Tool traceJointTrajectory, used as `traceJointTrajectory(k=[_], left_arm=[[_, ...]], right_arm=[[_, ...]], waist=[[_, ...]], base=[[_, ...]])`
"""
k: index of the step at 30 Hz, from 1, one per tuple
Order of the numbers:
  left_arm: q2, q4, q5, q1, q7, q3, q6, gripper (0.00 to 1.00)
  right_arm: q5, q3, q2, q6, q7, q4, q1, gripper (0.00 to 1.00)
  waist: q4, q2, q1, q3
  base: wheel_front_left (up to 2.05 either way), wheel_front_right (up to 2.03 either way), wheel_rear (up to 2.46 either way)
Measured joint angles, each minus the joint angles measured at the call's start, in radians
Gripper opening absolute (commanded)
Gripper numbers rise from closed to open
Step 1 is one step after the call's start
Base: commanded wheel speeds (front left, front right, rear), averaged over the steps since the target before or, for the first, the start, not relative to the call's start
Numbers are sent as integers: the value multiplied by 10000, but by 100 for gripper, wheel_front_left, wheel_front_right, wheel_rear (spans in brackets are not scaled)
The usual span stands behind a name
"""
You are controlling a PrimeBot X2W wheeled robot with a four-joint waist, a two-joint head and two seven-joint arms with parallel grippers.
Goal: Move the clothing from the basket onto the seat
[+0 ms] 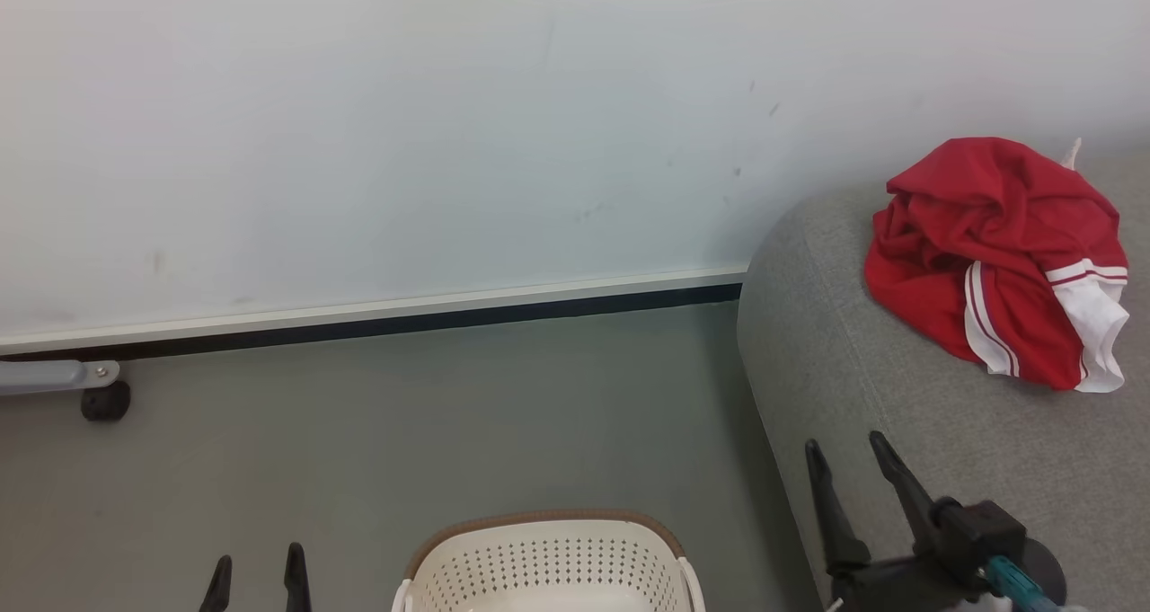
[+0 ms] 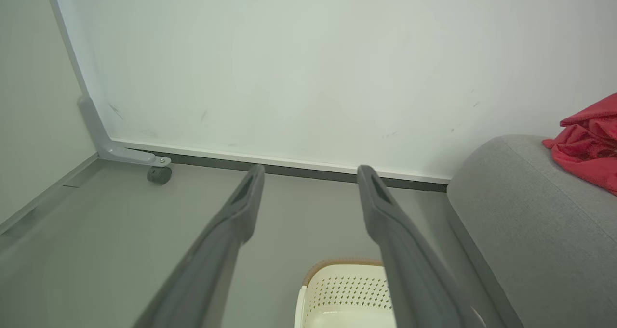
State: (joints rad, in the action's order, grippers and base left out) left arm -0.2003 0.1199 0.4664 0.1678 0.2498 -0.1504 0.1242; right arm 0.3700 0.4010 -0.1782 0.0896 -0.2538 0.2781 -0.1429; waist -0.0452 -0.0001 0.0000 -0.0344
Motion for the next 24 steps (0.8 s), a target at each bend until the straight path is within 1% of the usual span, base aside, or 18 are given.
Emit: traceJointTrajectory(k=[4, 5, 11, 13, 15, 24], left_arm=[[282, -345, -299, 218, 2, 334, 0, 100], [314, -451, -372, 353, 2, 433, 2, 100], [360, -723, -560, 430, 2, 443, 0, 100], [360, -757, -575, 430, 2, 445, 2, 100], [364, -836, -621, 430, 2, 443, 2, 100], [366, -1039, -913, 430, 2, 428, 2, 100]], right_arm=[[-12, -290, -119, 111, 0, -594, 633, 100], [-31, -397, -125, 161, 0, -917, 833, 100], [-84, -790, -205, 173, 0, -1490, 1174, 100], [-102, -842, -205, 176, 0, -1582, 1186, 100], [-115, -926, -201, 253, -2, -1797, 1223, 100], [-370, -1206, -201, 259, -2, -2318, 1332, 100]], waist=[[-93, 1, 0, 6], [-146, 1, 0, 7], [-208, 1, 0, 64], [-213, 1, 1, 75], [-220, 1, 0, 96], [-206, 1, 0, 153]], base=[[0, 0, 0], [0, 0, 0], [0, 0, 0], [0, 0, 0], [0, 0, 0], [0, 0, 0]])
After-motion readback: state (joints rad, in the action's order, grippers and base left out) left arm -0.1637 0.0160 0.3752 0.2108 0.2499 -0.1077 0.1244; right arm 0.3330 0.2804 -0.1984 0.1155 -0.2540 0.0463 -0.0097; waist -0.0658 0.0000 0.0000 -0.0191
